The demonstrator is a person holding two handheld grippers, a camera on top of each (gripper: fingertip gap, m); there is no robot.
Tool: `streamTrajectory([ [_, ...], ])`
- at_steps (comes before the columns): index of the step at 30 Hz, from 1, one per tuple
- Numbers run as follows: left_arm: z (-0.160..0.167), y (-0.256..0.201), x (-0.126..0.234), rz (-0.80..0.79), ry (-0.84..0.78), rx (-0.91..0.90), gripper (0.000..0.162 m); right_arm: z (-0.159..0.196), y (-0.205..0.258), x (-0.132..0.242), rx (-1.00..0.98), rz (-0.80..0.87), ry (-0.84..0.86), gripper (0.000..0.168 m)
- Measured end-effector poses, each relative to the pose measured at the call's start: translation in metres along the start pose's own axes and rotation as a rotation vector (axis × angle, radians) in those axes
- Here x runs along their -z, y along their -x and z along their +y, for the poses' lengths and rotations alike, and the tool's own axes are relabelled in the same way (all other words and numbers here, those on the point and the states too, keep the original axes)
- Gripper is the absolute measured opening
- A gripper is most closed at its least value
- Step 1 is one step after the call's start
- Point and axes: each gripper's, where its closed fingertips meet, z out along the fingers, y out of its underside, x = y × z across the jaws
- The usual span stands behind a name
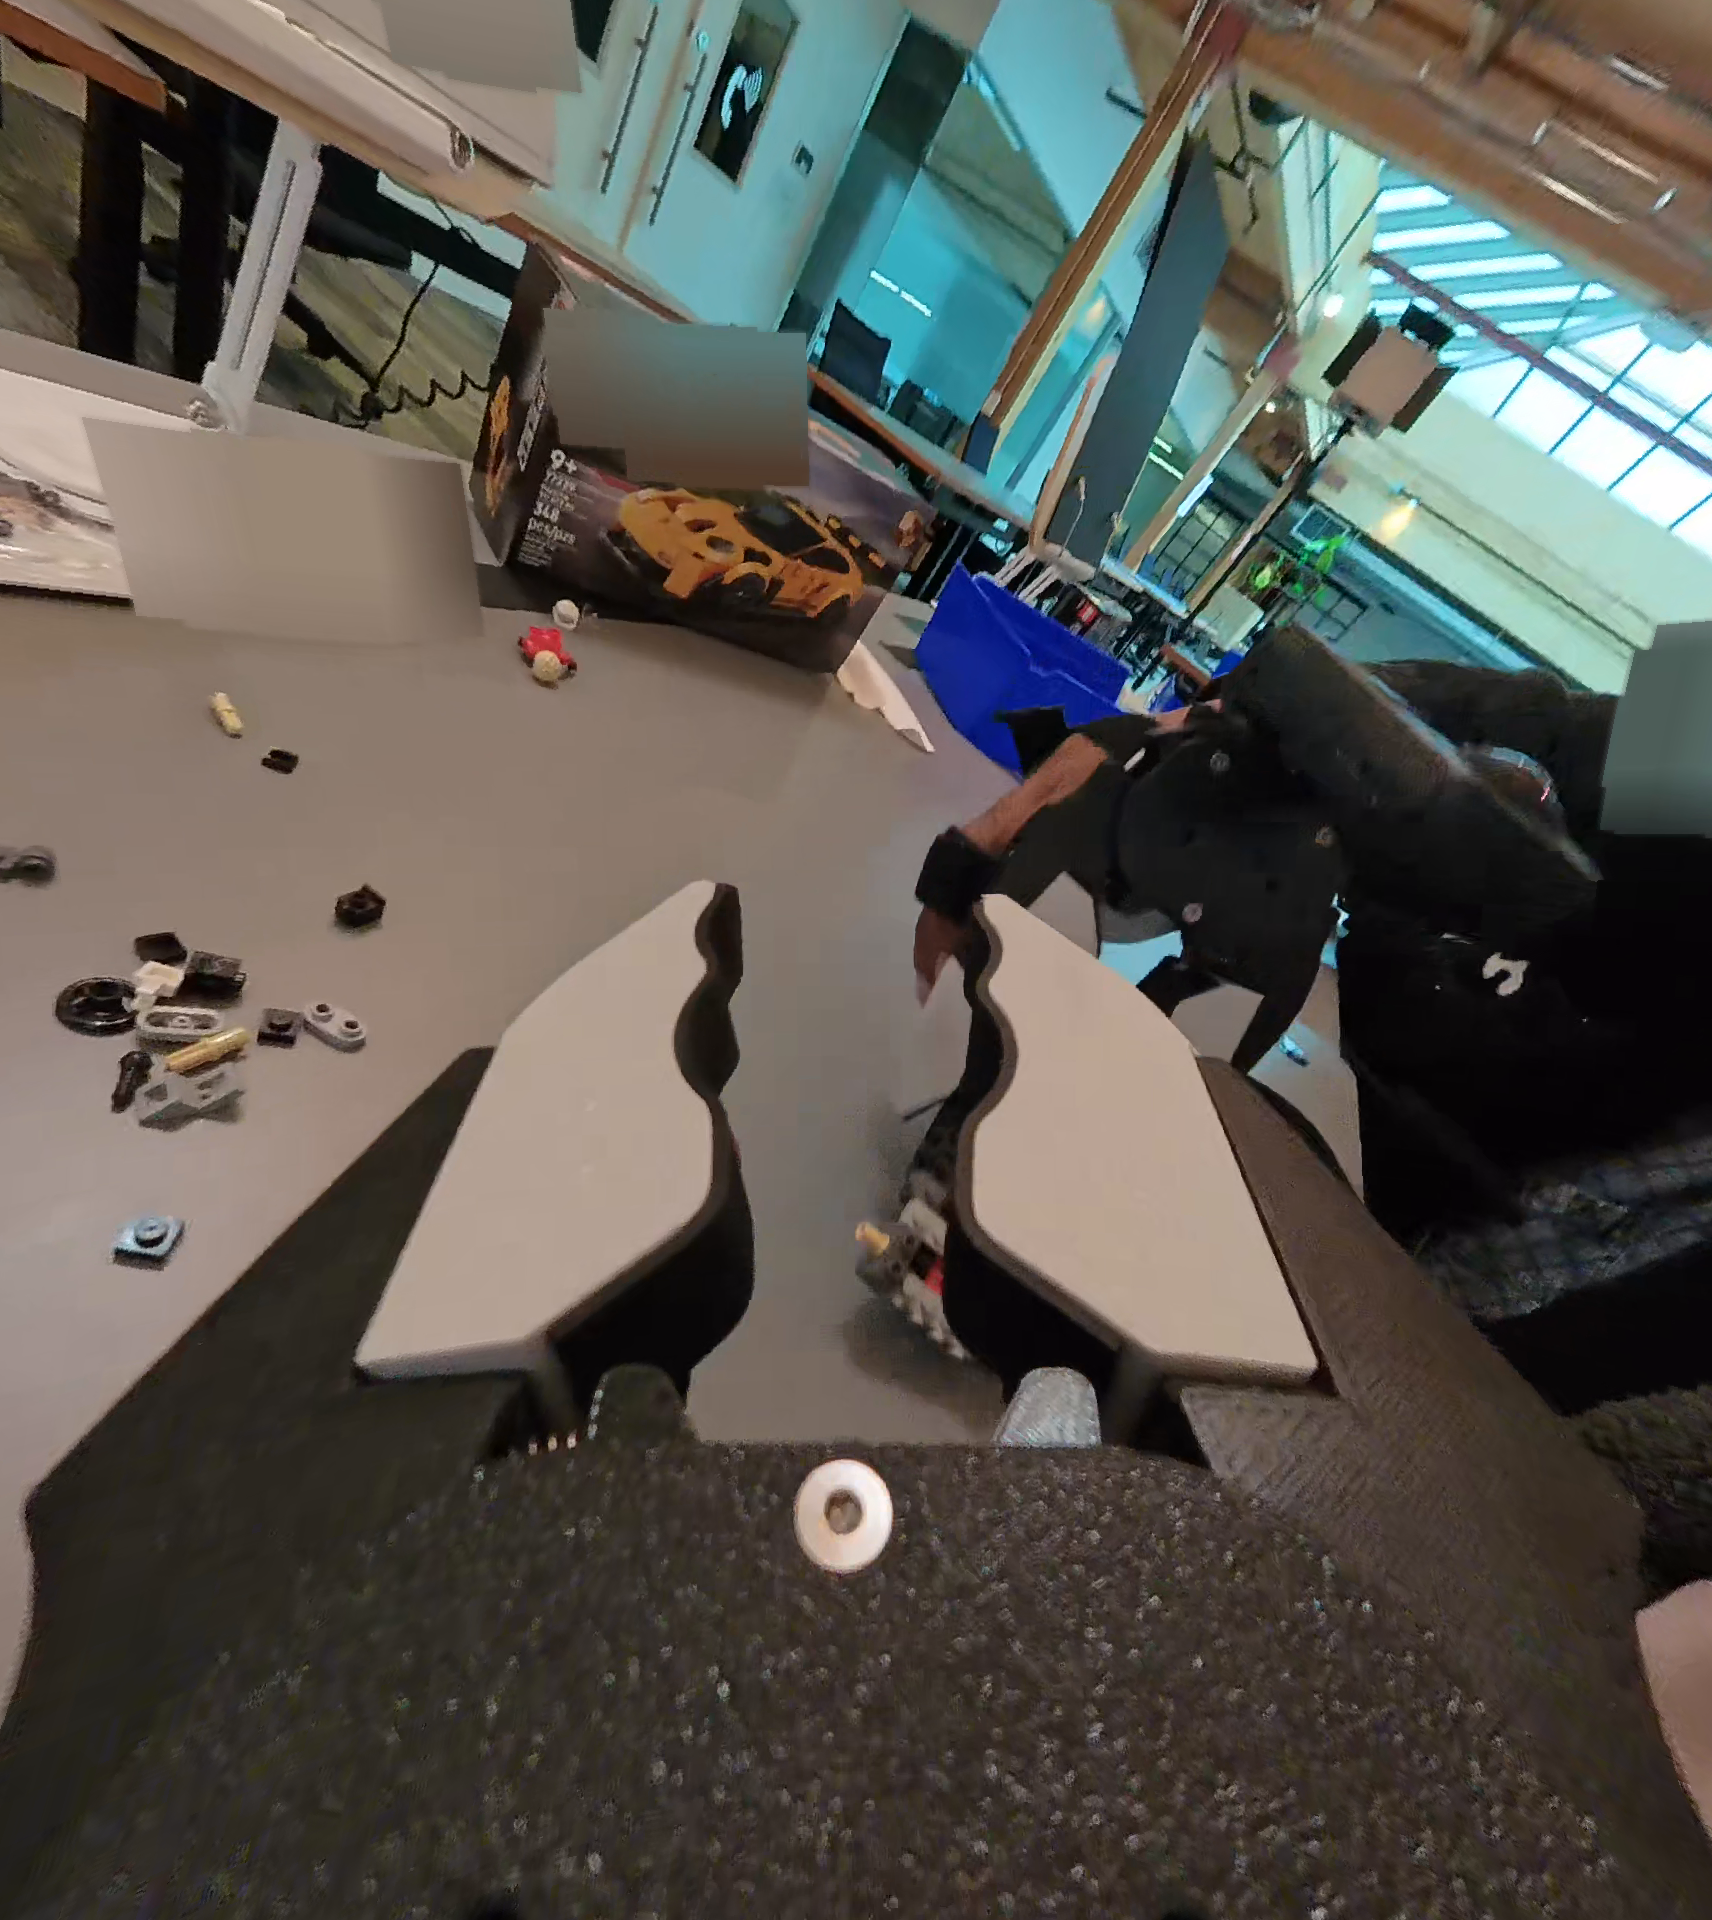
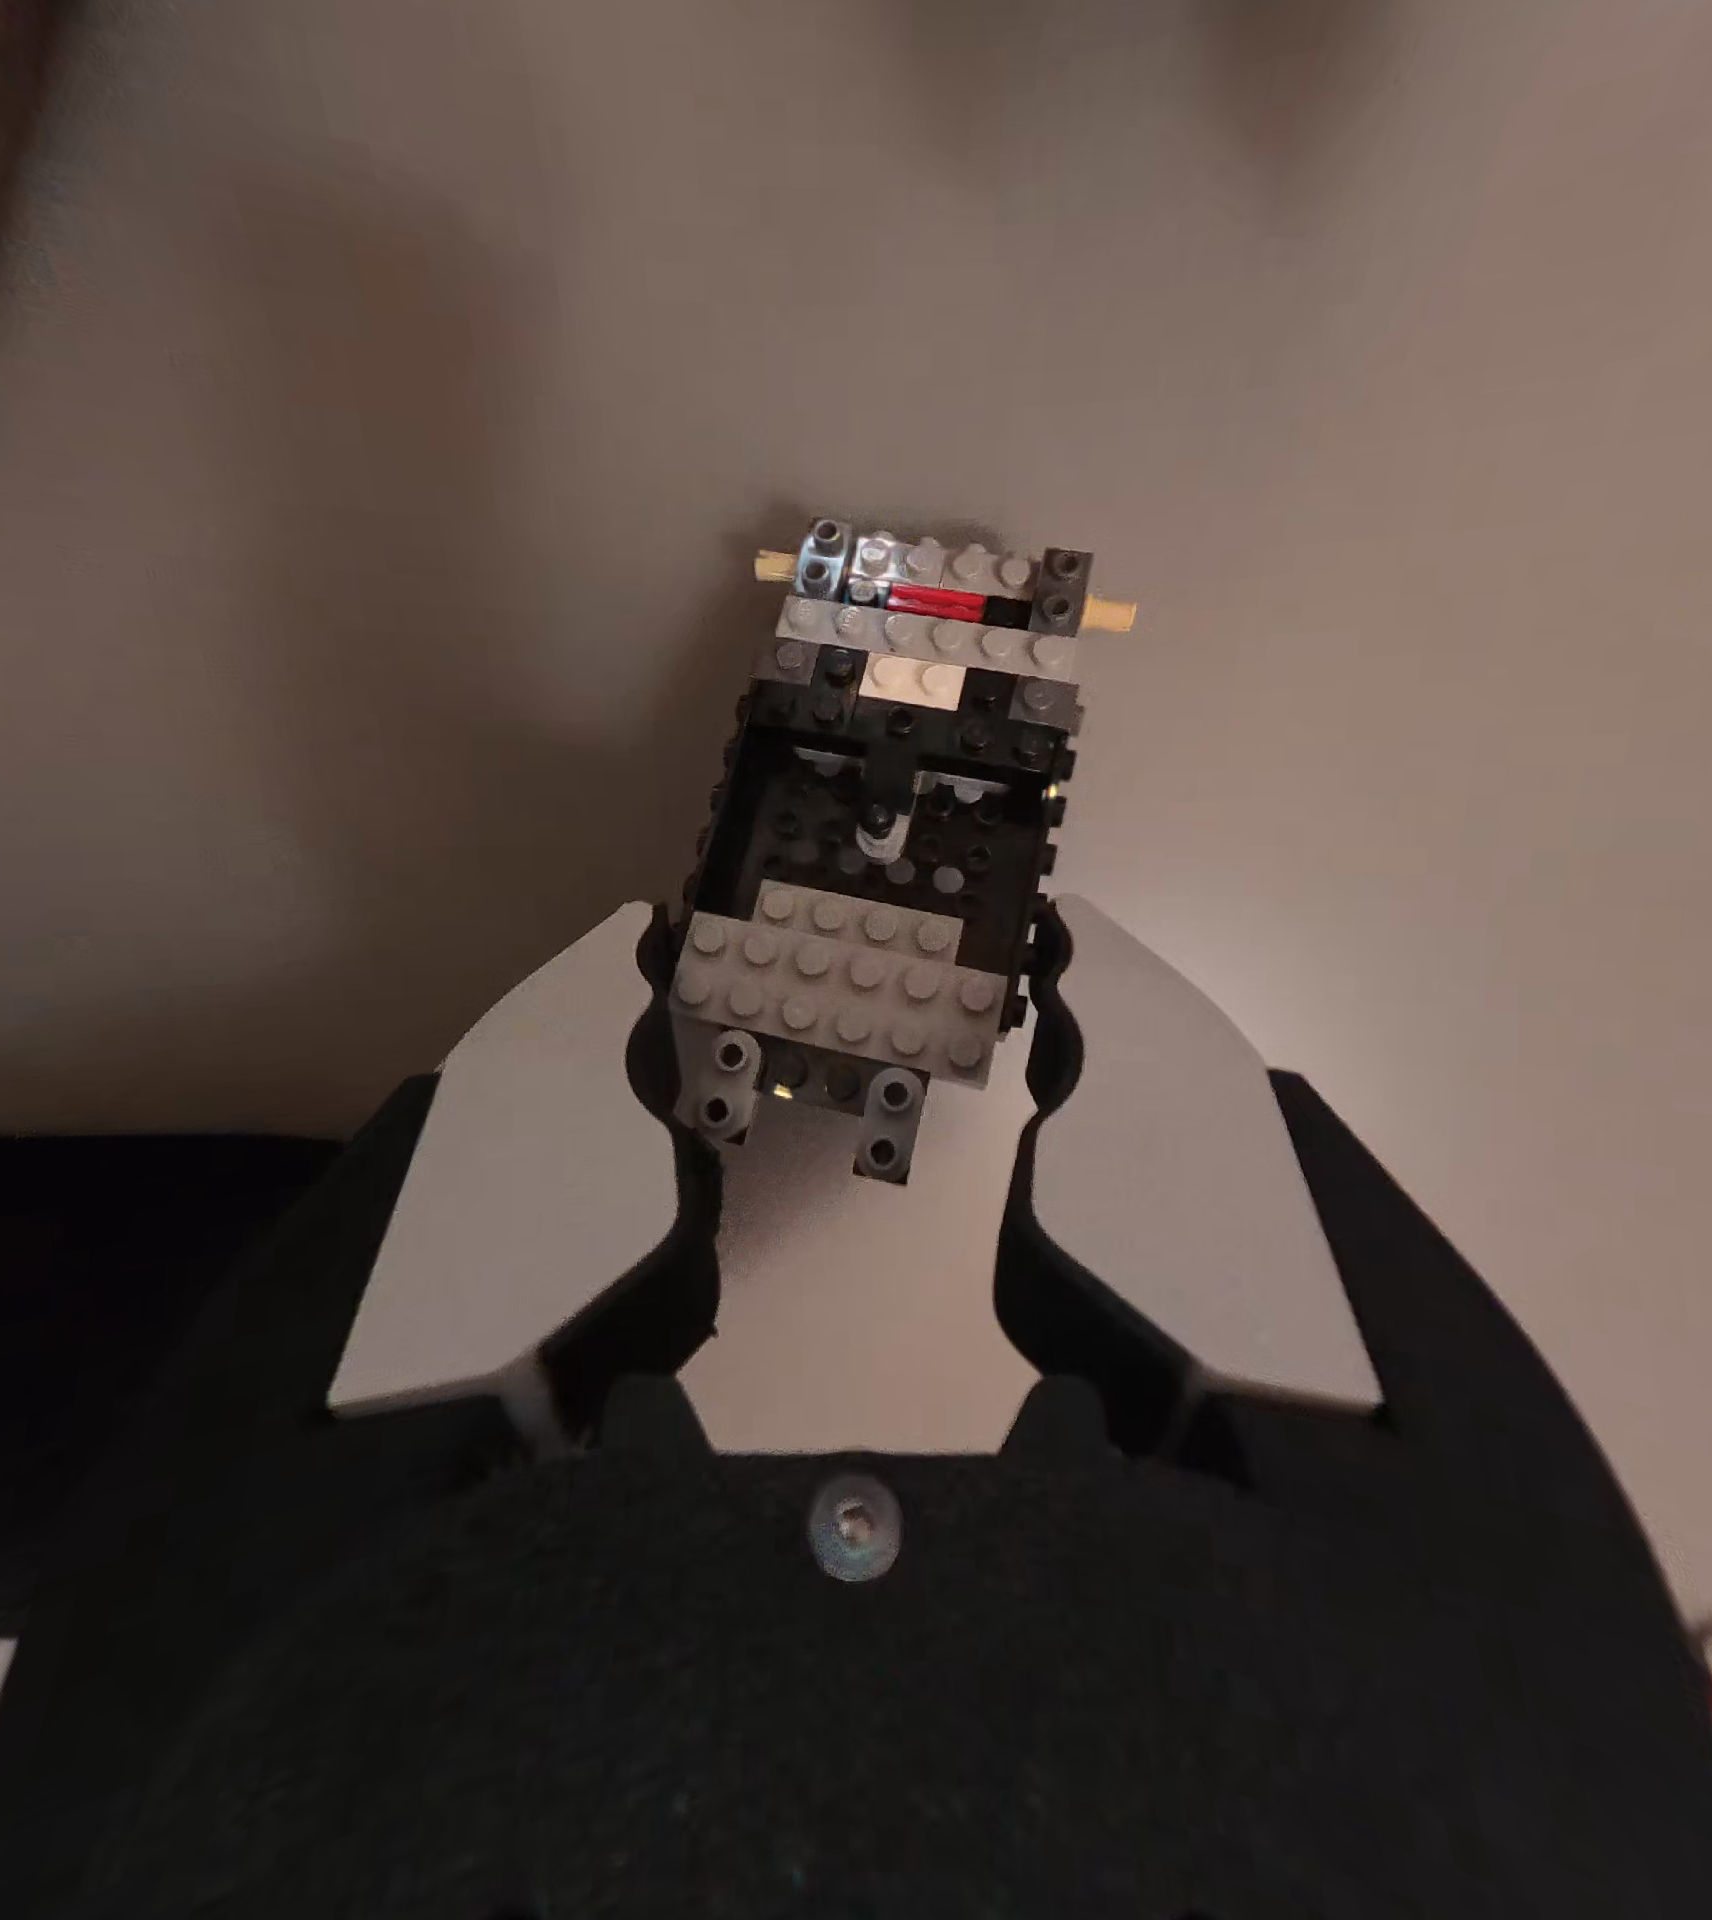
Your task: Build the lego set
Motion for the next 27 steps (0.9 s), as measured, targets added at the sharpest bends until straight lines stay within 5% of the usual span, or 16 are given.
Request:
streamTrajectory([
  [5, 0.014, 0.003, 0.000, -0.004, 0.083, -0.079, 0.032, 0.009, 0.001, -0.025, 0.069, -0.048, 0.074, 0.066],
  [11, 0.022, 0.007, -0.002, -0.033, 0.110, -0.193, 0.038, 0.000, -0.011, -0.014, -0.022, 0.055, -0.050, 0.077],
  [16, 0.002, 0.010, 0.000, -0.096, 0.057, -0.306, 0.025, -0.008, -0.075, 0.074, -0.226, 0.481, -0.465, 0.053],
  [20, -0.053, 0.017, -0.006, -0.203, -0.065, -0.473, 0.000, 0.023, -0.130, 0.160, -0.379, 0.860, -0.738, 0.029],
  [23, -0.101, 0.029, -0.016, -0.278, -0.161, -0.540, 0.000, 0.058, -0.165, 0.216, -0.461, 1.140, -0.834, 0.000],
  [27, -0.148, 0.048, -0.036, -0.349, -0.216, -0.580, 0.000, 0.093, -0.201, 0.264, -0.530, 1.374, -0.878, 0.000],
])
